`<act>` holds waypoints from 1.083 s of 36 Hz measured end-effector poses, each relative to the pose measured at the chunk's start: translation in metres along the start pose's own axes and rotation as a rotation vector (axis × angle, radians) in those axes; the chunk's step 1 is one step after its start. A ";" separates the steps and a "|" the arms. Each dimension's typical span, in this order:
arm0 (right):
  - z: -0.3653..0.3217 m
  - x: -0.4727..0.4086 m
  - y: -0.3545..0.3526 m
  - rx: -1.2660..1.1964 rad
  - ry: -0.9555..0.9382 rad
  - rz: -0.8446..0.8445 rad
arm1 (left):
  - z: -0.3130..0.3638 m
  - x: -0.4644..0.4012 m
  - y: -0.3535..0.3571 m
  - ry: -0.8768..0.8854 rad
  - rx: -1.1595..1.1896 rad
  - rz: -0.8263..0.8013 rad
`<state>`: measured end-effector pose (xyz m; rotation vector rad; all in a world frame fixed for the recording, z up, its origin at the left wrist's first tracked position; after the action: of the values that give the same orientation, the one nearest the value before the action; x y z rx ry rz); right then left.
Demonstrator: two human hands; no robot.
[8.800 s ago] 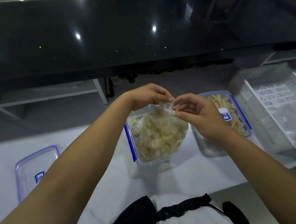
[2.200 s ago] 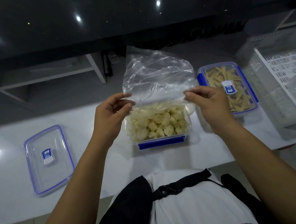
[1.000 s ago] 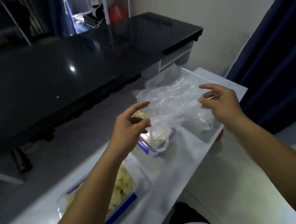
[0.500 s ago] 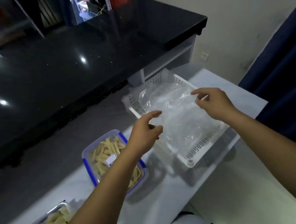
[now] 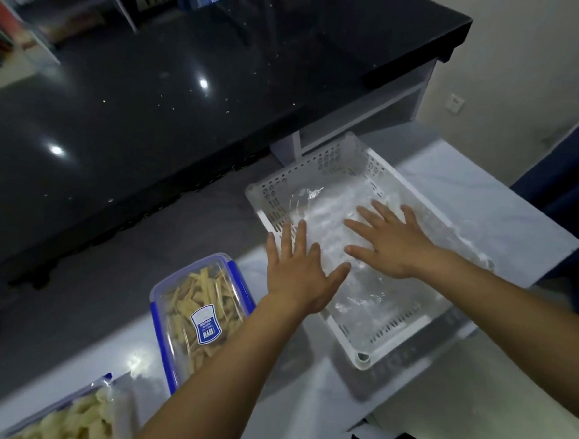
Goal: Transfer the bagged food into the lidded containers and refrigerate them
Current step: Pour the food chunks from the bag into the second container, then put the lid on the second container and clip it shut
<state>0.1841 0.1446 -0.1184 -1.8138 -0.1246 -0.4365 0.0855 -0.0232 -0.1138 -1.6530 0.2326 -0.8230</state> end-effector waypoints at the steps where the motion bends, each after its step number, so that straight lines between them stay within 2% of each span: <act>1: 0.004 -0.002 0.004 0.007 0.015 -0.036 | 0.002 0.000 0.001 0.012 -0.020 -0.019; 8: 0.011 0.004 -0.001 0.005 0.035 -0.049 | 0.008 0.004 -0.010 0.043 -0.040 -0.096; 12: -0.009 0.016 -0.029 -0.038 0.026 0.085 | -0.010 0.021 -0.026 0.067 0.135 -0.039; 15: -0.038 0.027 -0.051 -0.075 -0.028 0.227 | -0.042 0.048 -0.033 0.053 0.322 0.070; 18: -0.084 0.033 -0.065 -0.140 -0.142 0.343 | -0.092 0.085 -0.031 -0.036 0.465 0.145; 21: -0.142 0.033 -0.066 -0.216 -0.295 0.375 | -0.152 0.125 -0.017 -0.214 0.547 0.189; 28: -0.287 0.010 -0.019 -0.319 -0.600 0.155 | -0.284 0.239 0.040 -0.716 0.710 0.259; 32: -0.355 0.001 0.020 -0.293 -0.745 0.003 | -0.328 0.304 0.080 -0.949 0.869 0.264; 35: -0.400 -0.018 0.040 -0.191 -0.795 -0.086 | -0.346 0.335 0.105 -1.065 1.179 0.290; 39: -0.442 -0.053 0.056 -0.036 -0.756 -0.192 | -0.354 0.344 0.127 -1.148 1.881 0.180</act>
<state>0.0508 -0.2826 -0.0891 -1.9278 -0.8179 0.1385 0.1507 -0.5283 -0.0860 -0.0477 -0.9370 0.2885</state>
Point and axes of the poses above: each hand's wrist, its own x-axis away from the middle knuckle, its own y-axis out of the palm, z = x × y, the point moved 2 cm from there along -x, towards the middle knuckle, and after that the axes turned 15 degrees about -y, right-handed, at the moved point
